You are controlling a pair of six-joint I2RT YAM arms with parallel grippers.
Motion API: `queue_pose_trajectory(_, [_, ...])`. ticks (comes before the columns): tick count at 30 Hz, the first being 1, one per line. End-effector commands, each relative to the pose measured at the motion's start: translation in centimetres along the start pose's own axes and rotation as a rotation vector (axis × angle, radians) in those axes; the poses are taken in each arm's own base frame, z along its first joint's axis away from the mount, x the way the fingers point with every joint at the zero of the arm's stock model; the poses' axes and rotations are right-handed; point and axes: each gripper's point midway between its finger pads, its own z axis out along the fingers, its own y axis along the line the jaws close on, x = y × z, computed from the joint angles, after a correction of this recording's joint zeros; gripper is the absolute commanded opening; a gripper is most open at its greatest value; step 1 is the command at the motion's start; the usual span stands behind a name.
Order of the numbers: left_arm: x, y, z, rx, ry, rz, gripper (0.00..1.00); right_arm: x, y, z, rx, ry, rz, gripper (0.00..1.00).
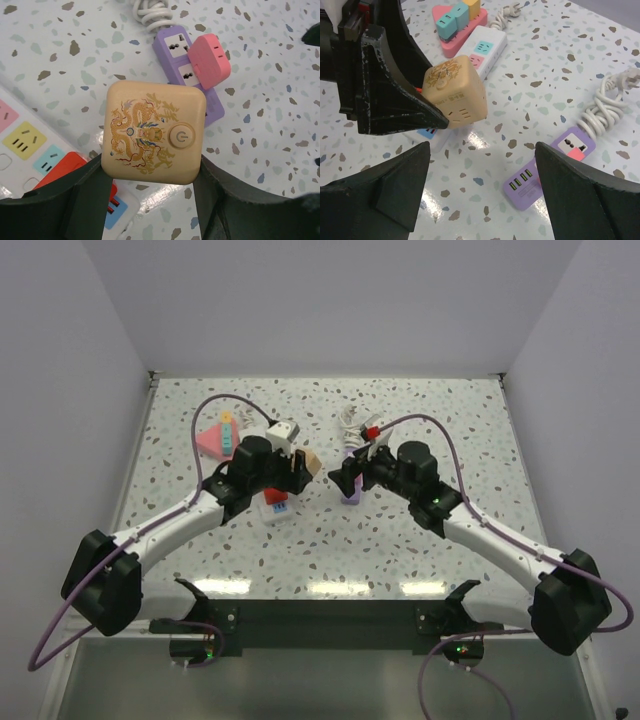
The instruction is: Insert the plug
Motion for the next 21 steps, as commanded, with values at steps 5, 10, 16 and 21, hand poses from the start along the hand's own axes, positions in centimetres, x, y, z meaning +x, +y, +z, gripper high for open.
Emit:
queue_pose_trajectory(5, [-4.4, 4.7, -2.2, -0.241, -0.172, -0.076, 0.0, -2.6, 0.3, 0.5, 0.002, -0.022, 0.042, 0.88])
queue_pose_trajectory(10, [-4.0, 5.2, -2.5, -0.27, -0.177, -0.084, 0.0, -2.6, 0.8, 1.6, -0.033, -0.014, 0.054, 0.88])
queue_pose_trajectory(16, [-3.9, 6.4, -2.9, -0.337, -0.174, -0.127, 0.0, -1.6, 0.8, 2.4, -0.038, 0.011, 0.076, 0.88])
queue_pose_trajectory(21, [-3.8, 6.7, -3.1, -0.357, -0.179, -0.141, 0.0, -1.0, 0.7, 2.8, -0.039, 0.021, 0.078, 0.88])
